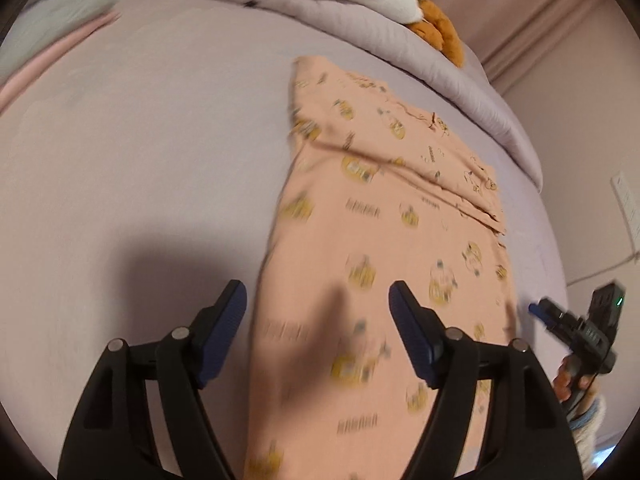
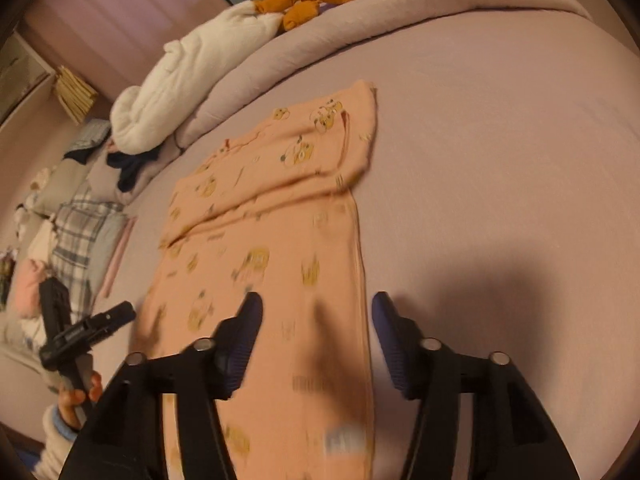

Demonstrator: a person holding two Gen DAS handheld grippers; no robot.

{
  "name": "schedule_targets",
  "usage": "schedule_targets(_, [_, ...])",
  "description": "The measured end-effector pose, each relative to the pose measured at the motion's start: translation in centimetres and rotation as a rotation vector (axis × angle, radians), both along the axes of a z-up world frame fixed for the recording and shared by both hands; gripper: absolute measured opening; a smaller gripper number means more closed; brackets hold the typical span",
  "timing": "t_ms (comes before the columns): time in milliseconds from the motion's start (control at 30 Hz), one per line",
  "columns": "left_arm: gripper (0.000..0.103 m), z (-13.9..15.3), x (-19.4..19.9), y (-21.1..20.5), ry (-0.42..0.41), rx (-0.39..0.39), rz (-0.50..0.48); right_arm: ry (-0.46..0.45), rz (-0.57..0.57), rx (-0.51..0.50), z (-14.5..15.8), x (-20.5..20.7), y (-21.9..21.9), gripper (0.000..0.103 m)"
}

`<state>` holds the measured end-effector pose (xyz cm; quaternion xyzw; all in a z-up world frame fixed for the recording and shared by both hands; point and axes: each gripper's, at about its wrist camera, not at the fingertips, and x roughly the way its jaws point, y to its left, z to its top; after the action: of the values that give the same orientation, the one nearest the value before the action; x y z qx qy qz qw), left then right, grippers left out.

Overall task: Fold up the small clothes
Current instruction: 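Grasp the shirt hem with both grippers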

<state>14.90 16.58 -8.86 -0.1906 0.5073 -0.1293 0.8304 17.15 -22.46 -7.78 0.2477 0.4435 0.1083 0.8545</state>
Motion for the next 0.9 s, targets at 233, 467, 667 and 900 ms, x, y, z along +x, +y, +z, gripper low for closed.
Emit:
schedule_targets(233, [0.074,-2.0,-5.5,1.7,0.075,-0.118,0.012,0.081,0.002,0.043,-2.1,-3.9,-0.7,0.057])
schedule_targets(467, [0.076,-2.9,-7.8,2.1,0.117,-0.290,-0.011,0.159,0.076,0.152,-4.1,-6.5,-0.6,0.058])
schedule_targets(667, [0.078,-3.2,-5.1,1.4,0.133,-0.359,-0.030,0.157,0.105,0.210,-4.5,-4.6,0.2,0.059])
schedule_targets(900, [0.078,-3.4,-1.1,0.4,0.146,-0.398,-0.030,0.143,0.105,0.299,-5.3,-0.9,1.0,0.059])
